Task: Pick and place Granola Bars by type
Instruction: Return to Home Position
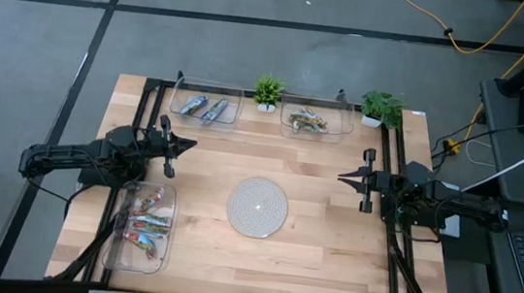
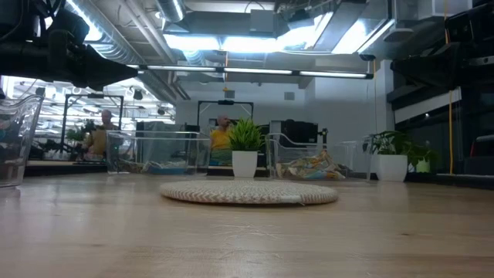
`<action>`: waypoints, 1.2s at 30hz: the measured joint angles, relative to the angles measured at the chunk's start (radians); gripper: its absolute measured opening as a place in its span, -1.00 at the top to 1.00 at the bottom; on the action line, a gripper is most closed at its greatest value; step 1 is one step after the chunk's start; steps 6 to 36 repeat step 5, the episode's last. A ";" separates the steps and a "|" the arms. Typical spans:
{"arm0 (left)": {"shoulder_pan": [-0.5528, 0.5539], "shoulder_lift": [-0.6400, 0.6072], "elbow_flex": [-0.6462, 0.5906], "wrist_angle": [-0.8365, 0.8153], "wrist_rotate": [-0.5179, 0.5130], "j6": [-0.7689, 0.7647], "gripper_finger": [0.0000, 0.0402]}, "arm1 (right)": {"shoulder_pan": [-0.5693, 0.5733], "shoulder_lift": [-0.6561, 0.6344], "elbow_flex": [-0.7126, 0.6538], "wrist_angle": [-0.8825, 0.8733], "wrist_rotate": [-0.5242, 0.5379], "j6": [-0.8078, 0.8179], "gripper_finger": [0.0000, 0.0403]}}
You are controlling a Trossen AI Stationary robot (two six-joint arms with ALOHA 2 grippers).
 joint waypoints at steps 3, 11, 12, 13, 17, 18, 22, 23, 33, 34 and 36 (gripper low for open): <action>0.000 0.000 0.000 0.000 0.000 0.000 0.97 | 0.000 0.000 0.000 0.000 0.000 0.000 0.83; 0.000 0.000 0.000 0.000 0.000 0.000 0.96 | 0.000 0.000 0.000 0.000 0.000 0.000 0.83; 0.000 0.000 0.000 0.000 0.000 0.000 0.96 | 0.000 0.000 0.000 0.000 0.000 0.000 0.83; 0.000 0.000 0.000 0.000 0.000 0.000 0.96 | 0.000 0.000 0.000 0.000 0.000 0.000 0.83; 0.000 0.000 0.000 0.000 0.000 0.000 0.96 | 0.000 0.000 0.000 0.000 0.000 0.000 0.83; 0.000 0.000 0.000 0.000 0.000 0.000 0.96 | 0.000 0.000 0.000 0.000 0.000 0.000 0.83; 0.000 0.000 0.000 0.000 0.000 0.000 0.96 | 0.000 0.000 0.000 0.000 0.000 0.000 0.83; 0.000 0.000 0.000 0.000 0.000 0.000 0.96 | 0.000 0.000 0.000 0.000 0.000 0.000 0.83; 0.000 0.000 0.000 0.000 0.000 0.000 0.96 | 0.000 0.000 0.000 0.000 0.000 0.000 0.83; 0.000 0.000 0.000 0.000 0.000 0.000 0.96 | 0.000 0.000 0.000 0.000 0.000 0.000 0.83; 0.000 0.000 0.000 0.000 0.000 0.000 0.96 | 0.000 0.000 0.000 0.000 0.000 0.000 0.83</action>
